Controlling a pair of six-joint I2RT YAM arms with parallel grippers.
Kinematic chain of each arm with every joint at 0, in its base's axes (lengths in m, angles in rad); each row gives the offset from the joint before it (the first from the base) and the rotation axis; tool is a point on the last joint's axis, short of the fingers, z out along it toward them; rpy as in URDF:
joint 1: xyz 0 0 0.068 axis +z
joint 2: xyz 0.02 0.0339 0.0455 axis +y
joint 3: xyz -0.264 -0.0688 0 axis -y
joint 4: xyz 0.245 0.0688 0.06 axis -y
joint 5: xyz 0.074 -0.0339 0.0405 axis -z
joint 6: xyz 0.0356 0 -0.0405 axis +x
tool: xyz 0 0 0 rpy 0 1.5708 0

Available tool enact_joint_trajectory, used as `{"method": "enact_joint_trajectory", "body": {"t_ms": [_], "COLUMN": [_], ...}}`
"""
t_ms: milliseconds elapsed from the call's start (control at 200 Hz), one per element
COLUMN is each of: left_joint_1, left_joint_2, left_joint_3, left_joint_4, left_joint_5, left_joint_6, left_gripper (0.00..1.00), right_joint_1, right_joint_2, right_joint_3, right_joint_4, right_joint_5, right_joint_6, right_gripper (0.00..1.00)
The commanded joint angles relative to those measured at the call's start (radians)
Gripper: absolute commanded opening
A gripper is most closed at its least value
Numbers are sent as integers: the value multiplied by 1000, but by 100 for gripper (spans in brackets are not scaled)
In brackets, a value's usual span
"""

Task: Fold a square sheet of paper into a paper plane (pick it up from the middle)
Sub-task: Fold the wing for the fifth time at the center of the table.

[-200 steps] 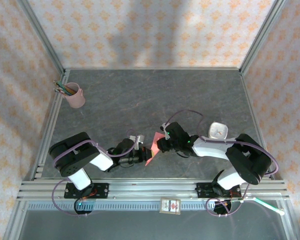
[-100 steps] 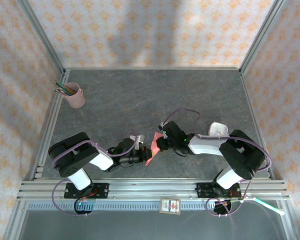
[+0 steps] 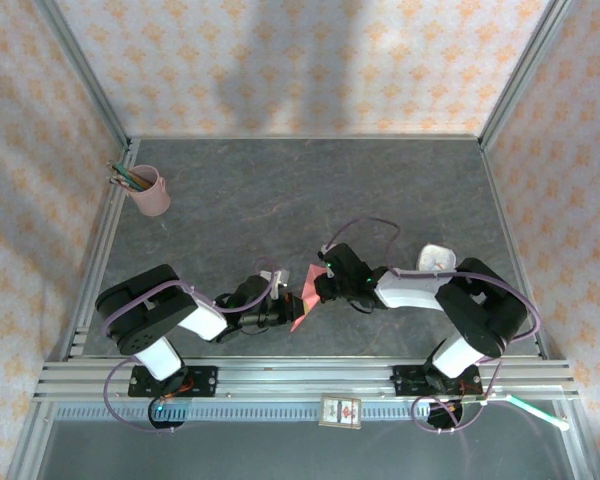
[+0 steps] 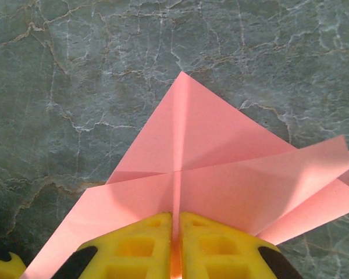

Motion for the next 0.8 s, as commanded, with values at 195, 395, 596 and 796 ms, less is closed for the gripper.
{"method": "enact_joint_trajectory", "body": {"t_ms": [195,395,596,796], "left_joint_1": [3,3,3,2], "left_joint_2": [-27,-109,-195,-341], "left_joint_3": [-5,21,37,30], "left_joint_4": [-175,-257,-323,-417], "left_joint_5": [-10,-18,-23,-56], "left_joint_6": [-10,11,29,53], "left_gripper": [0,9,22,28], "right_joint_1": [0,0,0,0], "right_joint_2": [28,21,20,18], "right_joint_3": [-13,-27,-29,-26], "right_joint_4": [-46,-57,-59,-62], "right_joint_5": [62,65,64,61], "right_joint_6": [-12,-11,-14,-11], "right_gripper": [8,8,8,7]}}
